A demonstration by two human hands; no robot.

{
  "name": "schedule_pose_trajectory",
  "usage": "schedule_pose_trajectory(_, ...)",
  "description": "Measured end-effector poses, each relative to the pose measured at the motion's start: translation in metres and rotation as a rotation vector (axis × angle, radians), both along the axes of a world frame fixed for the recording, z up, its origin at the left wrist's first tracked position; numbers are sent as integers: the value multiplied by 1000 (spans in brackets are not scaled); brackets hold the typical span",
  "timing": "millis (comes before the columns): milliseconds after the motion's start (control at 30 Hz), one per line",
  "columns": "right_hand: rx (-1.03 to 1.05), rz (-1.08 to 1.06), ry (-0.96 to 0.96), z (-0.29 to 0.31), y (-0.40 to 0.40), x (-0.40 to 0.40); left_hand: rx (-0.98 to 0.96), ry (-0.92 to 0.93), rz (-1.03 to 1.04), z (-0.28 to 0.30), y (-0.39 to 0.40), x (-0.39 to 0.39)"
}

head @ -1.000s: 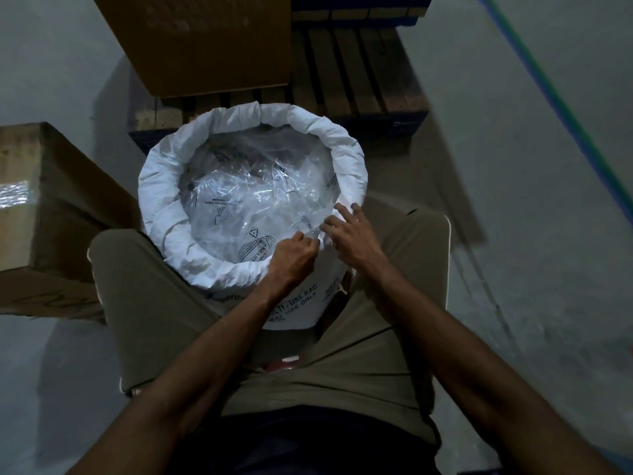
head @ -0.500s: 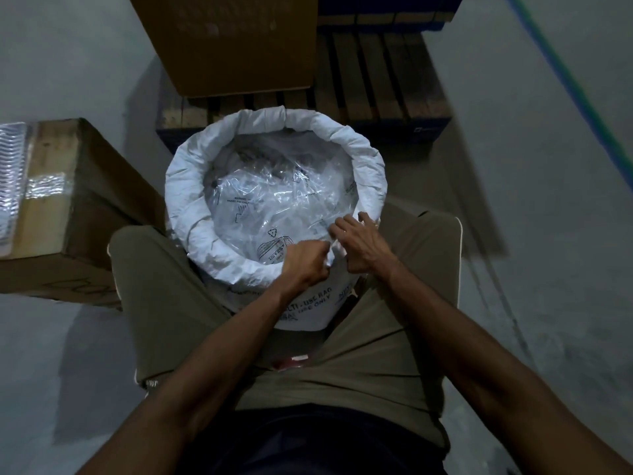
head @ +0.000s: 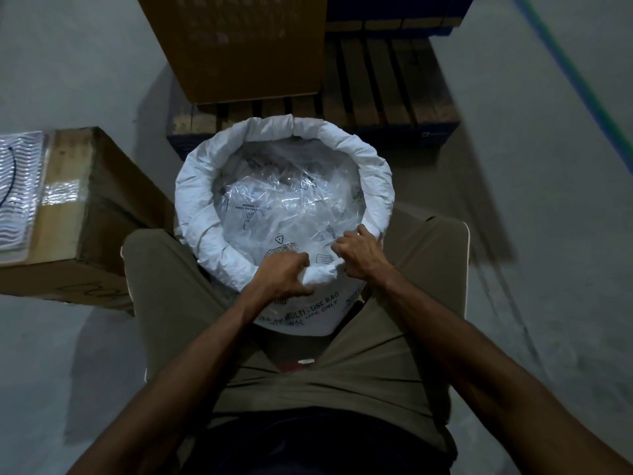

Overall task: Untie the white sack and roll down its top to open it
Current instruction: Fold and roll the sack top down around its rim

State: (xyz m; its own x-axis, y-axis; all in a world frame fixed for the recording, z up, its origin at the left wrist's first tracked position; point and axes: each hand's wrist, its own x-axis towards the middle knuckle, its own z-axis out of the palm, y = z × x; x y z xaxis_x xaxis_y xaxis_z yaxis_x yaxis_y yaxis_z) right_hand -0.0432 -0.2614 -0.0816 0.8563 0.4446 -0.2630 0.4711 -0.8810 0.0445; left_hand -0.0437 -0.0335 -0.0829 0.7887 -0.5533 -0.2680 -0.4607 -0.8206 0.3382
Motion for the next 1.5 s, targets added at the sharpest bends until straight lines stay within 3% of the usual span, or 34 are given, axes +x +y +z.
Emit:
schedule_pose_trajectory(167, 186, -26, 147, -2, 6, -6, -93, -79, 8, -5, 0, -13)
schedule_pose_trajectory(367, 275, -111, 119, 0, 20, -13, 43, -225, -225, -13, -8, -24)
schedule_pose_trajectory(500, 215, -60, 57, -2, 28, -19, 68, -92, -163, -4, 3, -14)
schedule_pose_trajectory(633, 127, -31, 34, -6, 34, -23, 112, -132, -110, -1, 26, -16)
schedule_pose_trajectory(933, 121, -68, 16, -5, 35, -29, -34, -203, 33, -6, 23, -32)
schedule_pose_trajectory(1067, 202, -133, -26, 1, 35, -37, -99, -145, 62, -12, 28, -41)
schedule_pose_trajectory(1333, 344, -331, -112, -5, 37, -63, -413, 5, 246, 5, 26, -55)
schedule_pose_trajectory(1500, 423, -363, -140, 12, 40, -86, -425, -100, 347, 12, 23, -70)
